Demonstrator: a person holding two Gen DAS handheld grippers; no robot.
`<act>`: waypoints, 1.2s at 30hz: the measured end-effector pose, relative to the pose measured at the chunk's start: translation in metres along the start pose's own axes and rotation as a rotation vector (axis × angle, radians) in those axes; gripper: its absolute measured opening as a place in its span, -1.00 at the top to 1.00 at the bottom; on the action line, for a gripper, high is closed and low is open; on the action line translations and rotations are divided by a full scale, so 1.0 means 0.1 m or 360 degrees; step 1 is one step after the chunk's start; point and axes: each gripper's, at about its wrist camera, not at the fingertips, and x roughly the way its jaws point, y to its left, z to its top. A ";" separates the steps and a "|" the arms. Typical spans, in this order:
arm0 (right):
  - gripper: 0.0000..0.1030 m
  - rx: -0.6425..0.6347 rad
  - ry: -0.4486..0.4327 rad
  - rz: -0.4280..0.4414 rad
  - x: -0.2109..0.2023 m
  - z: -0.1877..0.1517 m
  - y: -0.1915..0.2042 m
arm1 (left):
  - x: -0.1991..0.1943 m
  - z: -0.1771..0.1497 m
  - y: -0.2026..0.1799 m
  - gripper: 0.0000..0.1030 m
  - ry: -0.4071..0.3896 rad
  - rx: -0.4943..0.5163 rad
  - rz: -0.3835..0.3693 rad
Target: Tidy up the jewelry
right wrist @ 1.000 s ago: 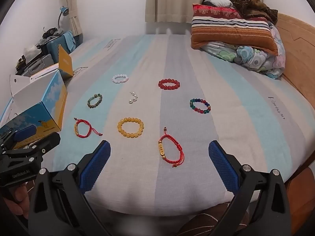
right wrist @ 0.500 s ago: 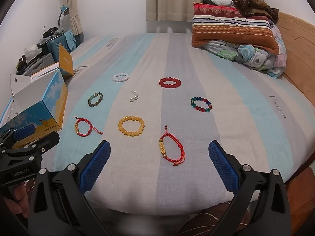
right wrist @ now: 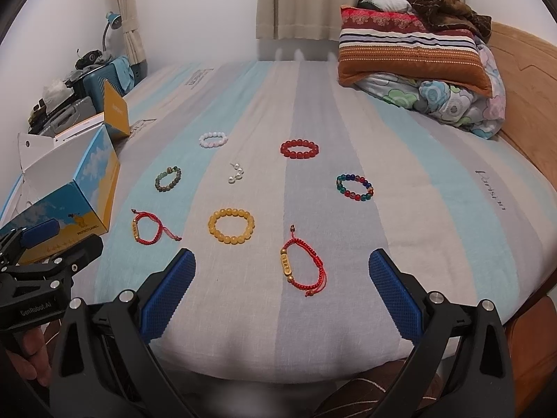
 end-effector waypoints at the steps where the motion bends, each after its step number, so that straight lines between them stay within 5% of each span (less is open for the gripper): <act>1: -0.86 0.0001 -0.0002 -0.0001 0.00 0.00 0.00 | 0.00 0.00 0.00 -0.89 0.0000 0.0000 0.0002; 36: -0.86 -0.0004 -0.0024 -0.0011 -0.09 0.07 0.03 | -0.05 0.01 0.00 -0.89 -0.0001 -0.0015 -0.0020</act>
